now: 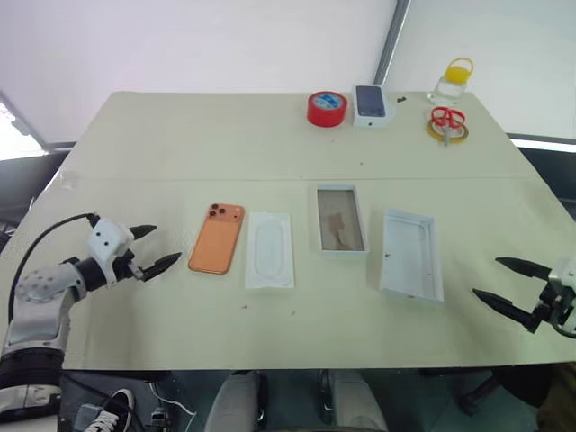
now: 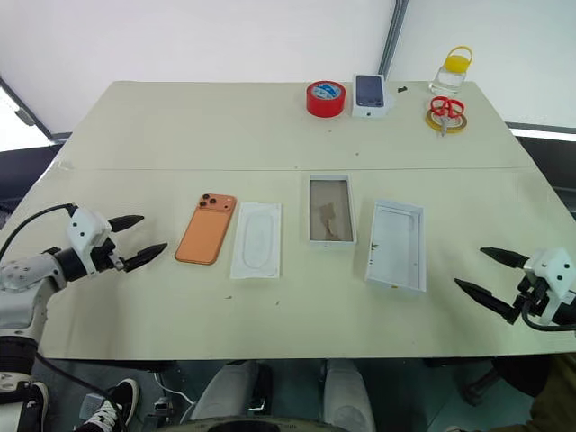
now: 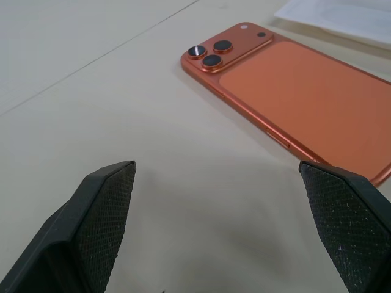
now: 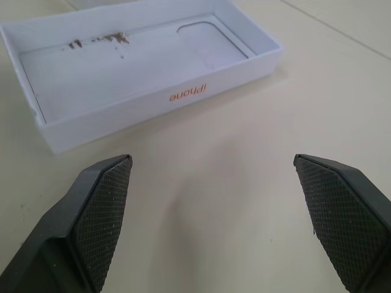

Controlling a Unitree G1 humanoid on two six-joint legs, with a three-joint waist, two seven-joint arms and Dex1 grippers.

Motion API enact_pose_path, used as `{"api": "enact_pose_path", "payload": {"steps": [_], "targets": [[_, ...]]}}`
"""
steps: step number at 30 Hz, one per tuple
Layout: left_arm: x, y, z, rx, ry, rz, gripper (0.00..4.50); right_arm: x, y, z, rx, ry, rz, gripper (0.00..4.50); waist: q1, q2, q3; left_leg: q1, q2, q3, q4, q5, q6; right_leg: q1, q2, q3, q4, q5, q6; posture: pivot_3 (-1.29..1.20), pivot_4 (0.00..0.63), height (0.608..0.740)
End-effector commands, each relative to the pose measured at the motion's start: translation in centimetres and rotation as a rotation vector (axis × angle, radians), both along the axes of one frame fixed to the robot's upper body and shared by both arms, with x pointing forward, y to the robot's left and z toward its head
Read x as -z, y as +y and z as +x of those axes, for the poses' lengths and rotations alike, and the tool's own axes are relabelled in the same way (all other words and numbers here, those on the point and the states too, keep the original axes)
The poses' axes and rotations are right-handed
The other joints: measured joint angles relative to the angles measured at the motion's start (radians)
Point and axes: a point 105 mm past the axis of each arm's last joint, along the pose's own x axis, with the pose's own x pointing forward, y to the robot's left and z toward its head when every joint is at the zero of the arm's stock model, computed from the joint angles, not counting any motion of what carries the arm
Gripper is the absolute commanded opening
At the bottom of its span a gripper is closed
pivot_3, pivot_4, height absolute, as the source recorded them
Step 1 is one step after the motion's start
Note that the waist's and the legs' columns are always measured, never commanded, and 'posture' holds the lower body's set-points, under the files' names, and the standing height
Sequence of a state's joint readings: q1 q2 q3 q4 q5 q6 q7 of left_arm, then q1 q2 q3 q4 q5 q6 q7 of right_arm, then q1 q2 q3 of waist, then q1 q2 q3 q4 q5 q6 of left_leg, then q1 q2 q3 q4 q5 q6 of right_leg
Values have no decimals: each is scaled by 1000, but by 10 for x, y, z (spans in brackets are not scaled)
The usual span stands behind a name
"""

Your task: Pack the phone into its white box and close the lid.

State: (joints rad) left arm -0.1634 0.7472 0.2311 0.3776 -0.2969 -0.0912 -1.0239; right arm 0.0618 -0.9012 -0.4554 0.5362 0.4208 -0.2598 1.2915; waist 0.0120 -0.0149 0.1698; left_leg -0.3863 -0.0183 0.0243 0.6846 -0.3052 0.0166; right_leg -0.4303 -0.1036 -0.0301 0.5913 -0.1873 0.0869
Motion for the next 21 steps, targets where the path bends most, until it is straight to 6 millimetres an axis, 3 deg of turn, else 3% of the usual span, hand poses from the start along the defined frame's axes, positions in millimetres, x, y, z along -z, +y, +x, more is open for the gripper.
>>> {"api": "enact_pose_path", "payload": {"steps": [1,21], "targets": [[-13,3,-4,9,-47,1,4500,-13,-6,0,11,-47,-23,4431,0,0,0,0,0,0,0,0,0,0,0,0,0,0,0,0,150,740],[-23,-1,2,2,-166,71,4500,-15,10,17,-25,-71,-25,4431,1,0,0,0,0,0,0,0,0,0,-2,0,0,0,0,0,150,740]]}}
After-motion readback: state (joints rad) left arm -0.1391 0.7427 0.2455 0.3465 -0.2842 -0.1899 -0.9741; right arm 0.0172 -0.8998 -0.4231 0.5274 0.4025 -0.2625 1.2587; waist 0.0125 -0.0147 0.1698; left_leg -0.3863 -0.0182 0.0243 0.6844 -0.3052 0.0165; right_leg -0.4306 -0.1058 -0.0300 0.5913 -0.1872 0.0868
